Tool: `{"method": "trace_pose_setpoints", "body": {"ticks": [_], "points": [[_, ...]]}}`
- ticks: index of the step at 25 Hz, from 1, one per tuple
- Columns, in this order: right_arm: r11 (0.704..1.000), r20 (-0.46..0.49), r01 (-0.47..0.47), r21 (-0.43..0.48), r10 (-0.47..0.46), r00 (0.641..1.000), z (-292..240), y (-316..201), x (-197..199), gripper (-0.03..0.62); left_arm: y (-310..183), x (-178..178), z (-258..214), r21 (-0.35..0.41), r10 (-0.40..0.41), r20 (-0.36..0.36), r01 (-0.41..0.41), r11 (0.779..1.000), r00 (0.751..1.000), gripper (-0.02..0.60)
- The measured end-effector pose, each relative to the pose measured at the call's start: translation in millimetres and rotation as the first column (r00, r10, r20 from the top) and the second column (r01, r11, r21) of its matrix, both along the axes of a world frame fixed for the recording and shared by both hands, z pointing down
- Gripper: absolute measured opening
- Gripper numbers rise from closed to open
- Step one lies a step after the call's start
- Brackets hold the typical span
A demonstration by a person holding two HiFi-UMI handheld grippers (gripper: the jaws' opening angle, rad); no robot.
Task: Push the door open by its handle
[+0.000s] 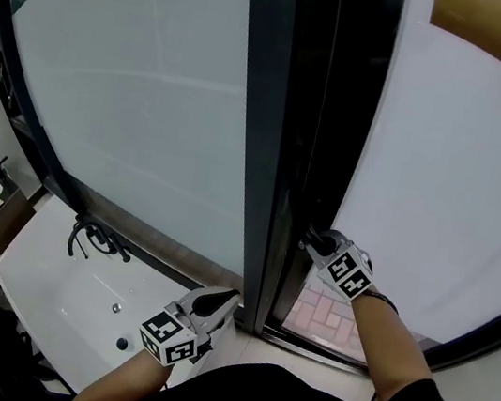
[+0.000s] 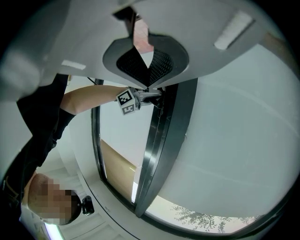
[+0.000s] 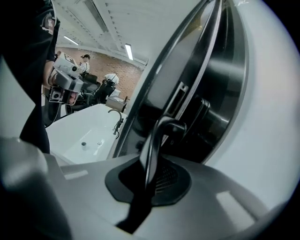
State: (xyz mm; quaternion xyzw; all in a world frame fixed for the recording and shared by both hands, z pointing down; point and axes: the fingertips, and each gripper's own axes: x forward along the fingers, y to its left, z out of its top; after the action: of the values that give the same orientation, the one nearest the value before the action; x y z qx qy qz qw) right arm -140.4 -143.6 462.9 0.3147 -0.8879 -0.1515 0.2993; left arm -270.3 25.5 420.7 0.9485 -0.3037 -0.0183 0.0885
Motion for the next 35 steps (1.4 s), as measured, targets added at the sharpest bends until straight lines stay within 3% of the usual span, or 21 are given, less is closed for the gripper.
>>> {"method": "trace_pose_setpoints", "body": {"ticks": [5,9,15,21,28,35], "points": [[0.999,-0.030,-0.041,-0.033,0.040,0.999,2.8,-34.6,14.1,-0.005,-1.0,17.0,7.5,-0.018,0.013,0.020,-0.012,1.000,1.000,-0.003],[0.996,-0.056,-0.020,-0.083,0.016,0.998,8.0,-67.1,31.3,-0.006,-13.2,60.2,10.0,-0.023,-0.010,0.043,0.011,1.000,0.999,-0.004],[0.991,-0.076,-0.003,-0.132,-0.007,0.997,13.4,-113.9,58.5,-0.006,-46.7,129.7,10.6,-0.015,-0.117,0.033,0.117,0.993,0.993,-0.003],[0.979,-0.031,-0.053,-0.199,0.047,0.998,15.7,-170.8,84.5,-0.012,-89.6,178.4,-3.7,-0.003,-0.201,0.007,0.201,0.980,0.980,-0.003],[0.963,-0.041,-0.169,-0.210,0.164,0.986,17.0,-254.2,140.3,-0.012,-160.4,215.4,13.3,-0.030,-0.124,-0.002,0.123,0.992,0.992,-0.003],[0.922,-0.114,-0.339,-0.188,0.322,0.940,17.5,-330.3,227.7,-0.012,-213.5,250.5,24.8,-0.046,-0.009,0.003,0.009,0.999,1.000,-0.004]]}}
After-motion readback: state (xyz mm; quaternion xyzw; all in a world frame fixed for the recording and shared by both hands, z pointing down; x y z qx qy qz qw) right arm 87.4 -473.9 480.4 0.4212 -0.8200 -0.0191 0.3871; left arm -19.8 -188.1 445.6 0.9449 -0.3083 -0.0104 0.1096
